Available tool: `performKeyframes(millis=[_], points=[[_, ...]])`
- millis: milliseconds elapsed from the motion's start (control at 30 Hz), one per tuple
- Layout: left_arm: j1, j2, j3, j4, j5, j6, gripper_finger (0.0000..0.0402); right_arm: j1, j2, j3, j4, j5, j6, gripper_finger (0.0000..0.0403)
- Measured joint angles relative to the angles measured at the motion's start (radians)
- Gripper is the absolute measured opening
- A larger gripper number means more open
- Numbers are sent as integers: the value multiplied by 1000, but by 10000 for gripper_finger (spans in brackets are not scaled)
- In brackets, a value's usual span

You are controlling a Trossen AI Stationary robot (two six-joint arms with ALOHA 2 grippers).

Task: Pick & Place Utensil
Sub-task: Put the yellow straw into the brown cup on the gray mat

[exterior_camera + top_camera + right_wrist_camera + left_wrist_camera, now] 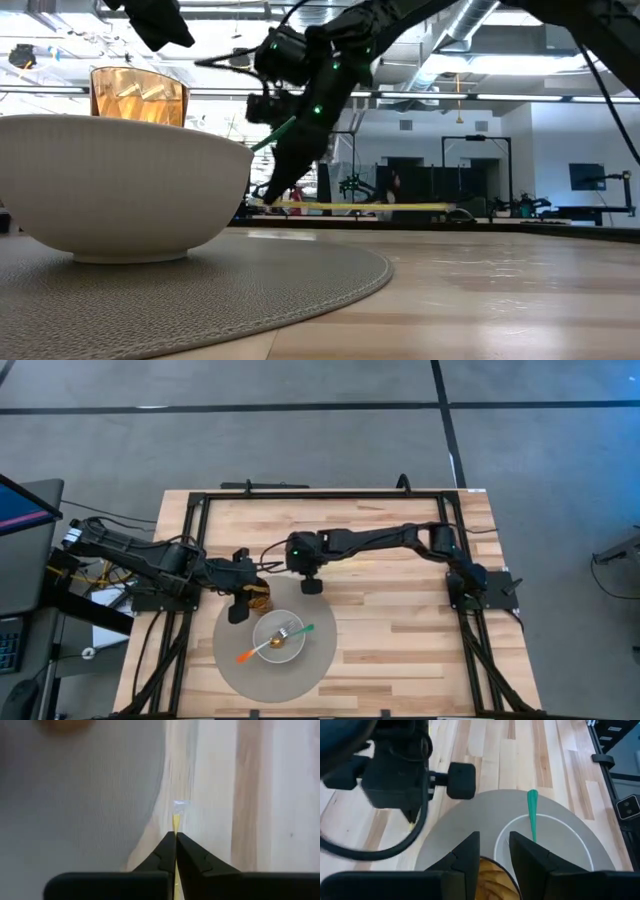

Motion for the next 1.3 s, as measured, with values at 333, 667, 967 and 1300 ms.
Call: performKeyframes(millis=[333, 667, 967, 1300], points=[[-2, 0, 0, 73, -33, 77, 106, 10, -224, 1, -148, 152, 158, 1], [-5, -199, -1, 93, -145, 132, 107, 95, -500, 4, 248, 67, 52, 0], [-4, -485, -18, 71, -237, 260, 109, 139, -488, 4, 667, -295, -18, 0], [-4, -586, -135, 94, -237, 262, 107, 114, -190, 3, 1255, -427, 126, 0]])
